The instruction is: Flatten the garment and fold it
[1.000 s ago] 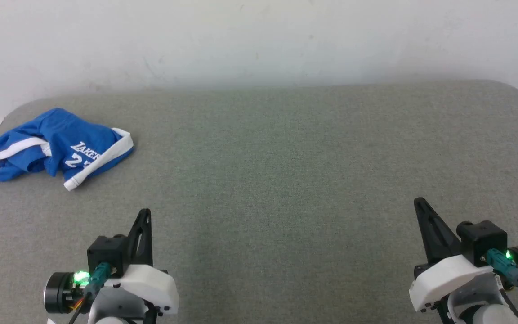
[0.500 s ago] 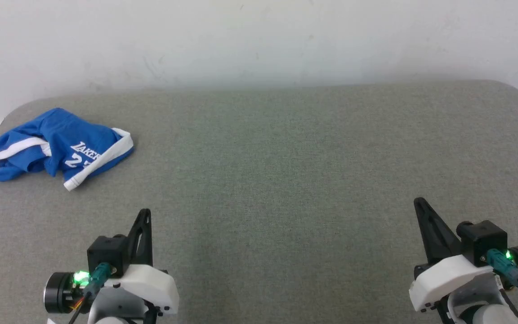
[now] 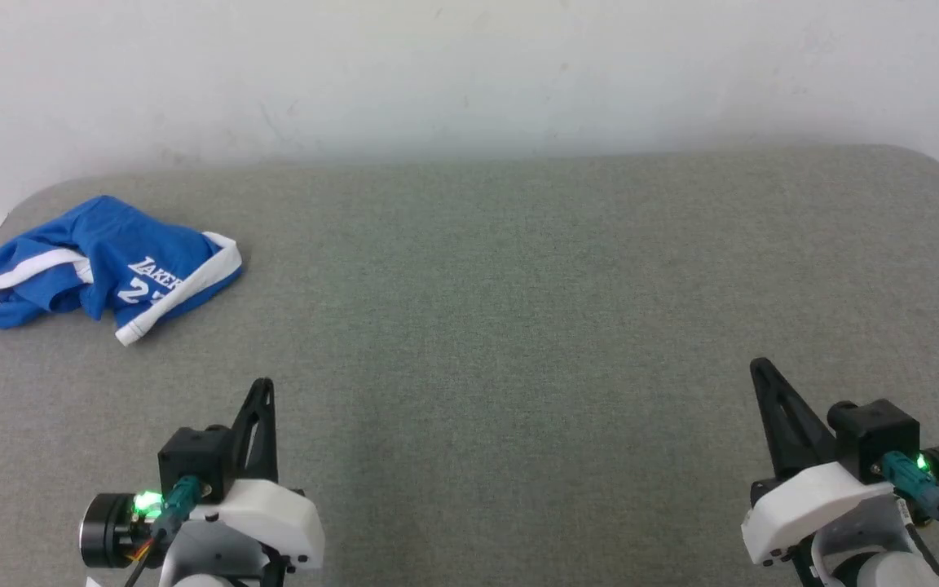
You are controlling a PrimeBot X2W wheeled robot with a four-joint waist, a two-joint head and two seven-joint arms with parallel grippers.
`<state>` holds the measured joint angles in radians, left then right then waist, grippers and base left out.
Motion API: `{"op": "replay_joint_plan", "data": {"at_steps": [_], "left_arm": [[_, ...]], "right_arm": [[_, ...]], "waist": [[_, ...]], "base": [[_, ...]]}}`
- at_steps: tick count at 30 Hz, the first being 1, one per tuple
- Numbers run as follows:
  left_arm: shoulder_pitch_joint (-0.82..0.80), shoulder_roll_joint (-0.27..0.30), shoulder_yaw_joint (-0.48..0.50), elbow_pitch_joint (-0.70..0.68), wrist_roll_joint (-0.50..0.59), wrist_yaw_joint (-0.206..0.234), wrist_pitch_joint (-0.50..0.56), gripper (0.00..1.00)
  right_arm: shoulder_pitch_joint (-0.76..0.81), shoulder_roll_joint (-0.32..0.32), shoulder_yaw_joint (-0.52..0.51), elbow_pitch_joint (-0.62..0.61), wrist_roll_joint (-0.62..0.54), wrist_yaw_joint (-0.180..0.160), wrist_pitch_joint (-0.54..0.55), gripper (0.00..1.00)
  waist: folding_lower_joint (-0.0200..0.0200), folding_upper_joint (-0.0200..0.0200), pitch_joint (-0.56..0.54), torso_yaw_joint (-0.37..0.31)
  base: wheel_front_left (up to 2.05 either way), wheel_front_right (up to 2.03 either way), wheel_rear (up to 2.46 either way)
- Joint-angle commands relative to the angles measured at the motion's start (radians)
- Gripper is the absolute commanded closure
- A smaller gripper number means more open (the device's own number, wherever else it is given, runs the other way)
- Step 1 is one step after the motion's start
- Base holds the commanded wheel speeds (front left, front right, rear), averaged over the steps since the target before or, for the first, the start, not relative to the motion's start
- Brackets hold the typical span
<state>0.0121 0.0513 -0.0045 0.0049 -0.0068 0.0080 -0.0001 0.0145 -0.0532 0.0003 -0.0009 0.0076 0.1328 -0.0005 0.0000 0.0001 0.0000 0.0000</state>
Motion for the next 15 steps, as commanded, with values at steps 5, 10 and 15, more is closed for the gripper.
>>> {"op": "replay_joint_plan", "data": {"at_steps": [5,10,15], "left_arm": [[0.0,0.0,-0.001,0.001,0.0,0.0,0.0,0.0],[0.0,0.0,-0.001,0.0,-0.003,0.001,-0.002,0.0],[0.0,0.0,0.001,-0.001,-0.009,0.006,-0.007,0.0]], "right_arm": [[0.001,-0.001,0.0,0.0,0.0,0.0,0.0,0.0],[0.001,0.0,-0.003,-0.002,0.003,0.0,0.0,0.0],[0.001,0.0,-0.006,-0.005,0.013,0.0,0.001,0.0]], "waist": [[0.0,-0.0001,0.0,0.0],[0.0,-0.0001,0.0,0.0],[0.0,-0.0001,-0.001,0.001]], "base": [[0.0,0.0,0.0],[0.0,0.0,0.0],[0.0,0.0,0.0]]}}
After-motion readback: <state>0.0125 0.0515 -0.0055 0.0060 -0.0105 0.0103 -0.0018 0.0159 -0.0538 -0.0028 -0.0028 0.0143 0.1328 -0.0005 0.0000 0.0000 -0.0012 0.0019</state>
